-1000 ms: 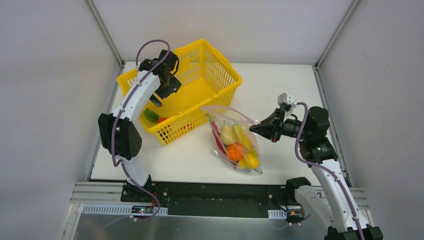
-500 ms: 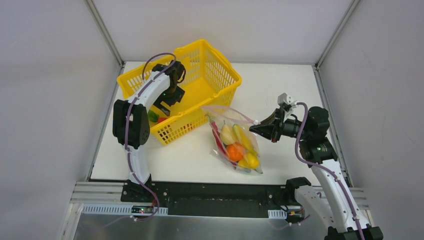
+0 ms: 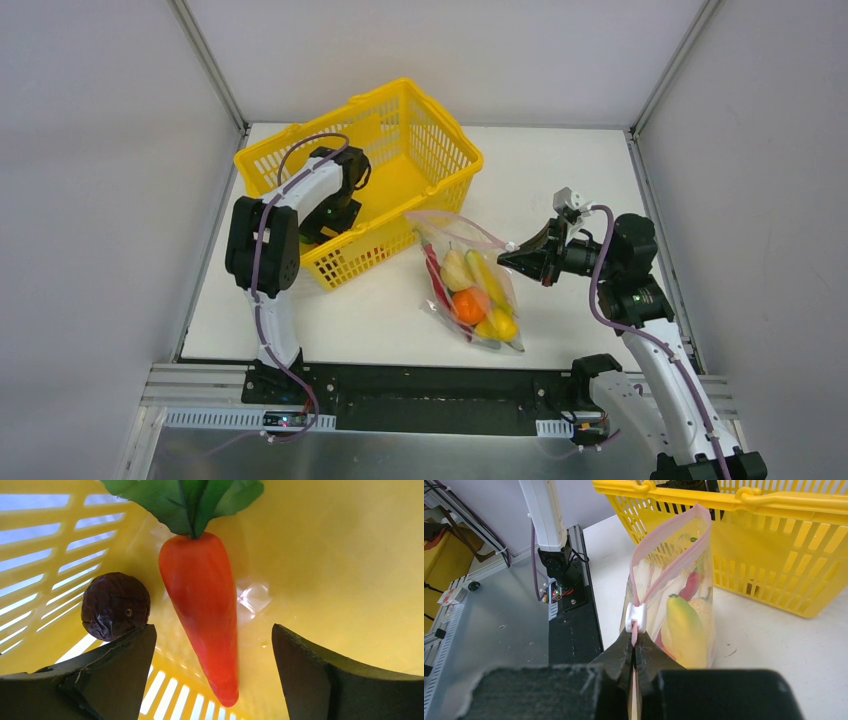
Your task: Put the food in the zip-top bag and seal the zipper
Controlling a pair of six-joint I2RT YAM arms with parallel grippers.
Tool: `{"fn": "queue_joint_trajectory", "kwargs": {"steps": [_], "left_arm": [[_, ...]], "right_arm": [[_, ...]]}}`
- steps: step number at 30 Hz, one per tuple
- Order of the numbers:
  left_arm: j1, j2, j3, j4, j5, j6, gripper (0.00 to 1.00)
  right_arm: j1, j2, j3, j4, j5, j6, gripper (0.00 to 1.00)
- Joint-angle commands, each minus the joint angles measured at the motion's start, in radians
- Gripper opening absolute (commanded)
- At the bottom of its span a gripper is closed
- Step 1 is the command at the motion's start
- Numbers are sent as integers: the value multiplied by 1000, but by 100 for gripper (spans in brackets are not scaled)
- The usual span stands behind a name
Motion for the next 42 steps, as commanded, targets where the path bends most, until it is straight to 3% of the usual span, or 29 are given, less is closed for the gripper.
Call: {"fn": "queue_joint_trajectory", "kwargs": {"steps": [1, 4, 9, 22, 28, 32, 34, 42], "left_arm": [[12, -13, -20, -26, -35, -96, 87], [11, 12, -20, -14, -29, -106, 85], [11, 31, -22, 10, -51, -88, 73], [12, 52, -37, 12, -71, -80, 72], [10, 59, -51, 43, -59, -42, 55], [10, 0, -108, 91, -66, -36, 24], [4, -47, -126, 104, -99, -15, 15], [-84, -289, -86, 55, -327, 74, 6]], "right_arm": [[9, -12, 4, 38, -7, 6, 0], [10, -11, 5, 38, -8, 7, 0], [14, -9, 2, 39, -11, 9, 0], [23, -6, 2, 37, -5, 9, 0], [25, -12, 0, 37, 5, 10, 0], [28, -12, 1, 37, 6, 12, 0], [30, -12, 2, 37, 8, 13, 0], [31, -18, 5, 38, 2, 18, 0]]}}
